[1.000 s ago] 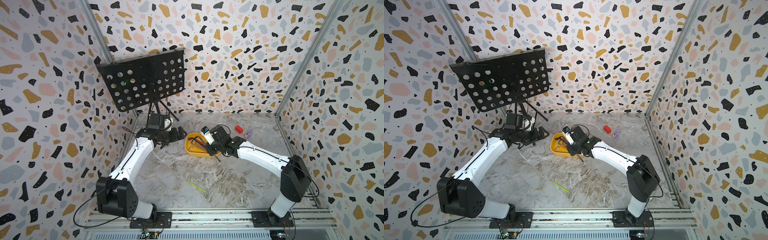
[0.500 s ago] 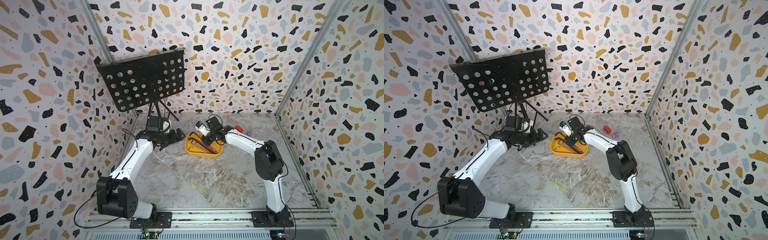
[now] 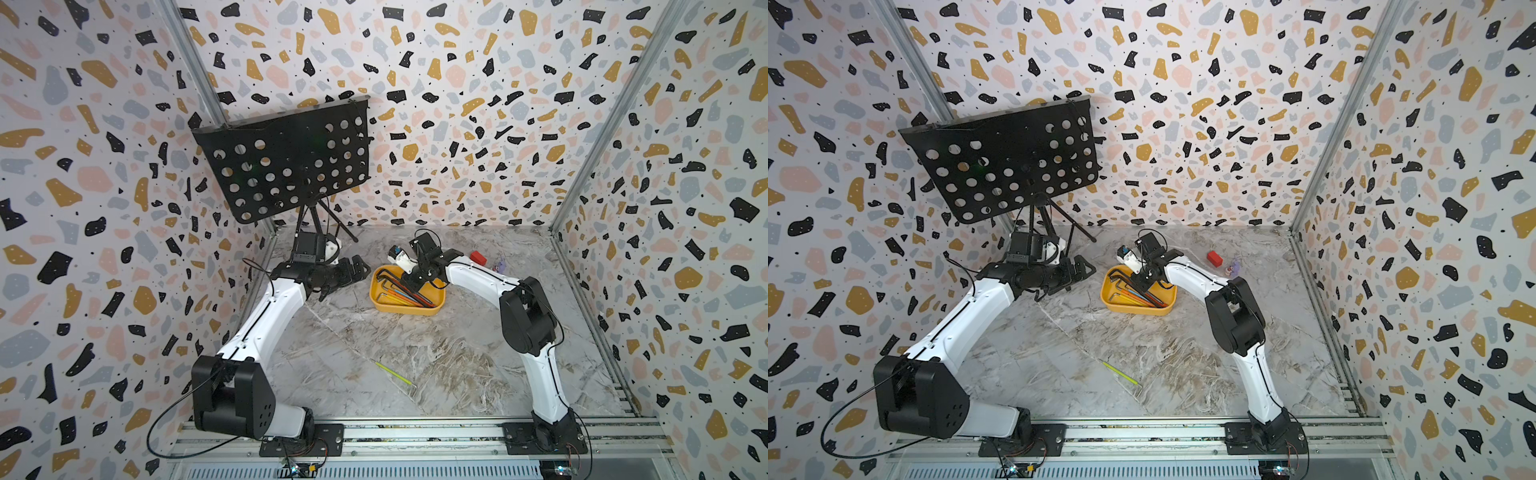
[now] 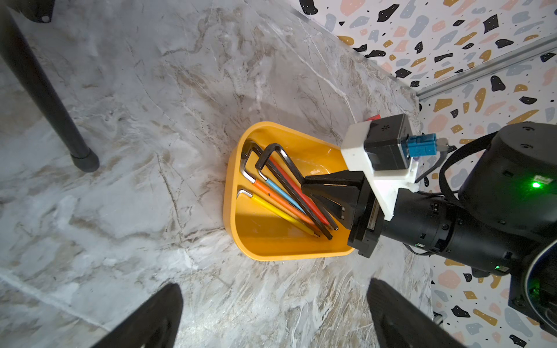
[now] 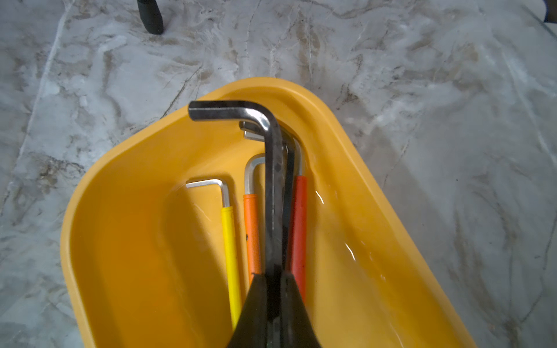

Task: Put the hex key on the desktop into the storage box
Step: Place the Allen key in the storage box, then pick up the Allen key from the center of the board.

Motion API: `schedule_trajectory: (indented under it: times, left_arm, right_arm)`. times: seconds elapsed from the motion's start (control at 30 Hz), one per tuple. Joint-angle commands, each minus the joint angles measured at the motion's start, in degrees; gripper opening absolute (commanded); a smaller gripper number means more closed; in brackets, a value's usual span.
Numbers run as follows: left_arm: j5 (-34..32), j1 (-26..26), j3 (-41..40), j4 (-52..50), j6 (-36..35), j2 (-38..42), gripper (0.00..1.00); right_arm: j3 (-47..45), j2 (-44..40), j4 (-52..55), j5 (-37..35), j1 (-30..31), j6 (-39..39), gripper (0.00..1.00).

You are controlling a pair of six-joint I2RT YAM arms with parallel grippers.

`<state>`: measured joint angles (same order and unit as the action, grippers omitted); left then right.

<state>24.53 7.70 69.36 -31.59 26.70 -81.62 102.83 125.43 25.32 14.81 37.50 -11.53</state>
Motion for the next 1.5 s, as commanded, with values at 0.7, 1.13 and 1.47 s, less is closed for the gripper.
schedule_trajectory:
  times: [0.7,1.13,1.47]
  left_arm:
    - [0.4,-0.3,-2.6,1.8,-0.2,2.6,1.0]
    - [6.0,-0.3,-9.7,0.8,0.2,6.4,1.0]
    - [6.5,-0.4,-9.6,0.8,0.5,3.0,1.0]
  right_arm:
    - [-13.4,-18.8,-0.9,1.2,0.1,6.1,0.35]
    - [-38.9,-40.4,-9.9,14.0,3.7,19.1,0.43]
    - [-42.9,-39.3,-3.4,2.7,15.3,21.4,0.43]
